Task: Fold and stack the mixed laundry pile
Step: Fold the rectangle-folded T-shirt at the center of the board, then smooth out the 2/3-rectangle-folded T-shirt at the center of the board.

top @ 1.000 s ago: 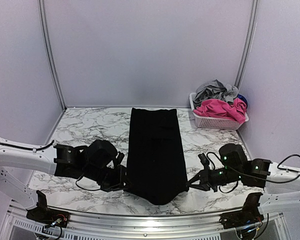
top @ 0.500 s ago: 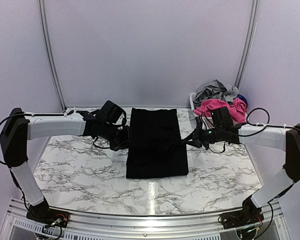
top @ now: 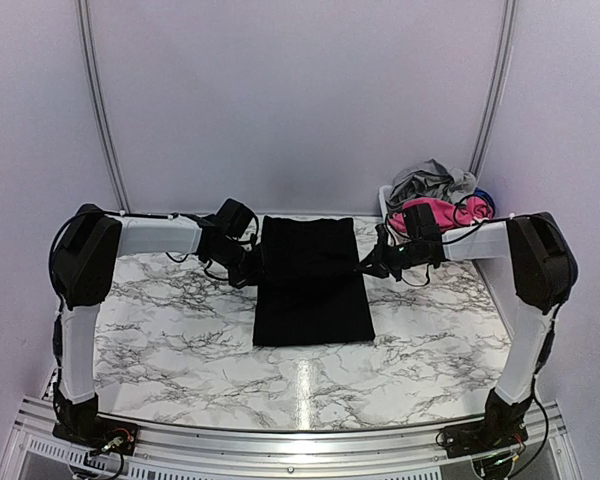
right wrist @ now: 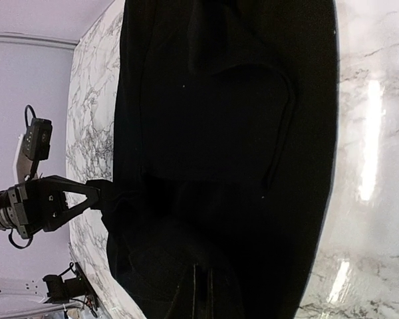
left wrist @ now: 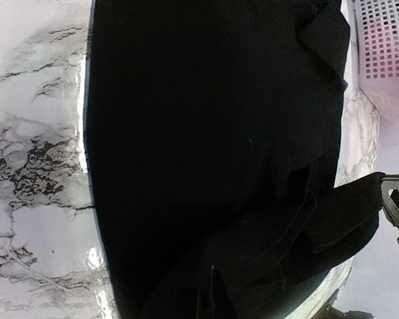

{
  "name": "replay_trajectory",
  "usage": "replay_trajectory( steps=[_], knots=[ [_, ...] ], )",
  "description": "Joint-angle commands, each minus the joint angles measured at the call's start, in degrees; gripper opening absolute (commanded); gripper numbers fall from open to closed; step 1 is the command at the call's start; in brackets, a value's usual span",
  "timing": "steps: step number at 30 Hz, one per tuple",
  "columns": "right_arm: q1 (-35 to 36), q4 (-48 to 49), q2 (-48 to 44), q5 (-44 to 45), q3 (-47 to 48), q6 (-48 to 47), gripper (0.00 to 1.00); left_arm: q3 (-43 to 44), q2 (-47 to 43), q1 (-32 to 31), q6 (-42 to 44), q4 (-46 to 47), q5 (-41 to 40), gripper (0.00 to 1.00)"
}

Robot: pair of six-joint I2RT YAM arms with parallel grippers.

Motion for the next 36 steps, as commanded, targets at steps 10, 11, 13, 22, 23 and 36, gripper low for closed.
replay_trajectory(
  steps=[10, 11, 13, 22, 23, 36],
  knots=[
    [-3.6, -2.1, 2.5, -0.1, 6.4, -4.9, 0.4, 3.4, -0.7, 4.2, 4.9, -1.1, -2.9, 0.5],
    [-3.9, -3.4, 1.0, 0.8, 6.5, -6.3, 0.45, 2.1, -2.7, 4.2, 5.9, -1.1, -4.1, 0.57],
    [-4.0, -5.6, -2.2, 1.7, 6.2, -9.2, 0.48, -1.2, -6.5, 4.0, 8.2, -0.7, -5.0, 0.66],
    [3.7, -4.2, -4.3, -6.2, -0.1, -11.1, 0.34, -8.1, -9.4, -0.9, 11.7, 4.6, 2.5, 0.57],
    [4.4, -3.2, -3.5, -7.1, -0.4, -10.6, 0.32, -7.0, -7.9, -1.7, 11.7, 4.9, 3.4, 0.52],
    [2.3, -1.6, 13.0, -9.3, 7.0, -11.4, 0.22, 8.9, 11.6, 3.2, 8.1, 9.1, 3.2, 0.38]
  ],
)
